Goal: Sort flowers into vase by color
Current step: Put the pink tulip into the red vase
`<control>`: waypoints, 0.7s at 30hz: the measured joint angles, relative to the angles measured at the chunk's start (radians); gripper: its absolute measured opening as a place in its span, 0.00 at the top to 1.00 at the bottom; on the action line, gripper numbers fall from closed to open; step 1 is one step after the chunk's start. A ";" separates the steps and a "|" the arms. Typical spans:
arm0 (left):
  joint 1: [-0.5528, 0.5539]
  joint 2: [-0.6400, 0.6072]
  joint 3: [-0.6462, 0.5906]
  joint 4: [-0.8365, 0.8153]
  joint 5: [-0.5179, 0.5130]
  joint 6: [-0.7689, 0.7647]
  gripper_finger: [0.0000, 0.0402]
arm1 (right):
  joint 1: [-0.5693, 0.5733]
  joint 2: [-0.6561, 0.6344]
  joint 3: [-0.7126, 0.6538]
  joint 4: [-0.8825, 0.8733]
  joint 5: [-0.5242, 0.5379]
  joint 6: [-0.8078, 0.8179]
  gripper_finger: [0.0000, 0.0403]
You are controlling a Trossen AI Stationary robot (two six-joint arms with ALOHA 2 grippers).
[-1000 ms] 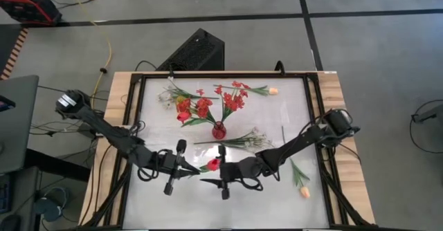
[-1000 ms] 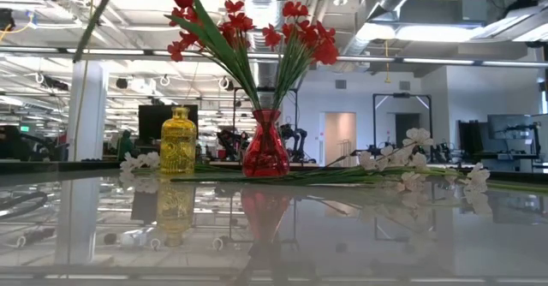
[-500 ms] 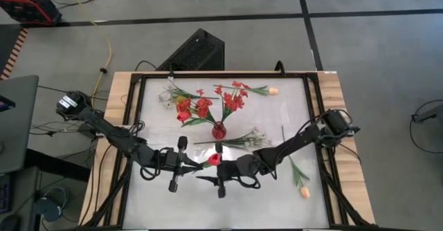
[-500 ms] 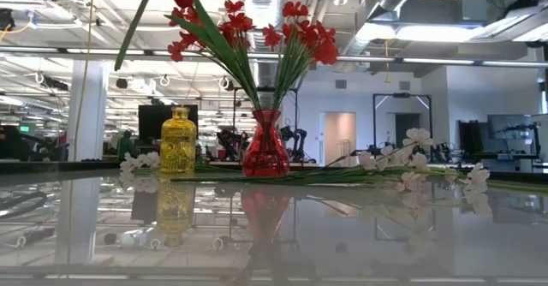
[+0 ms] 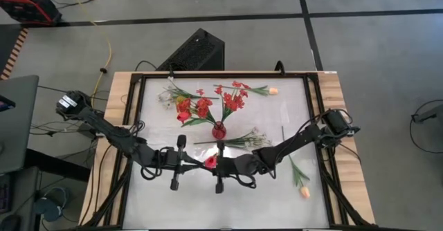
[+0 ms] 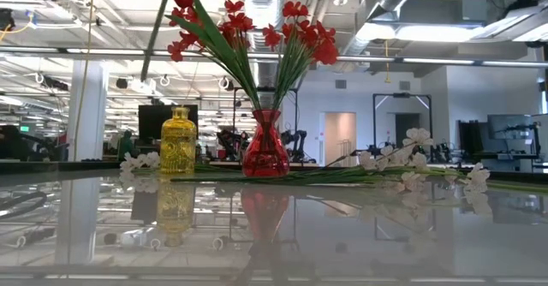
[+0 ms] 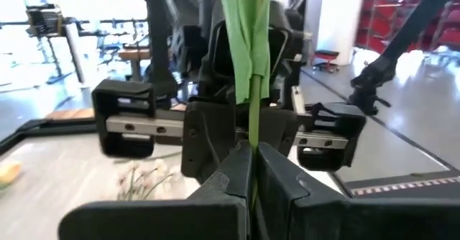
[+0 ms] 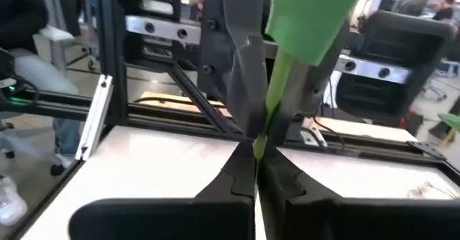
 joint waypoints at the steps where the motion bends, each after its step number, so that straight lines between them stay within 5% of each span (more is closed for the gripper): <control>1: -0.002 0.000 0.000 -0.017 -0.016 0.002 0.98 | 0.002 -0.004 0.000 -0.018 0.013 0.012 0.94; 13: -0.056 -0.126 0.000 -0.344 -0.124 -0.047 0.72 | 0.063 -0.192 -0.061 -0.330 0.284 0.126 0.94; 21: -0.086 -0.183 -0.002 -0.570 -0.155 -0.171 0.68 | -0.068 -0.314 -0.199 -0.266 0.277 0.128 0.94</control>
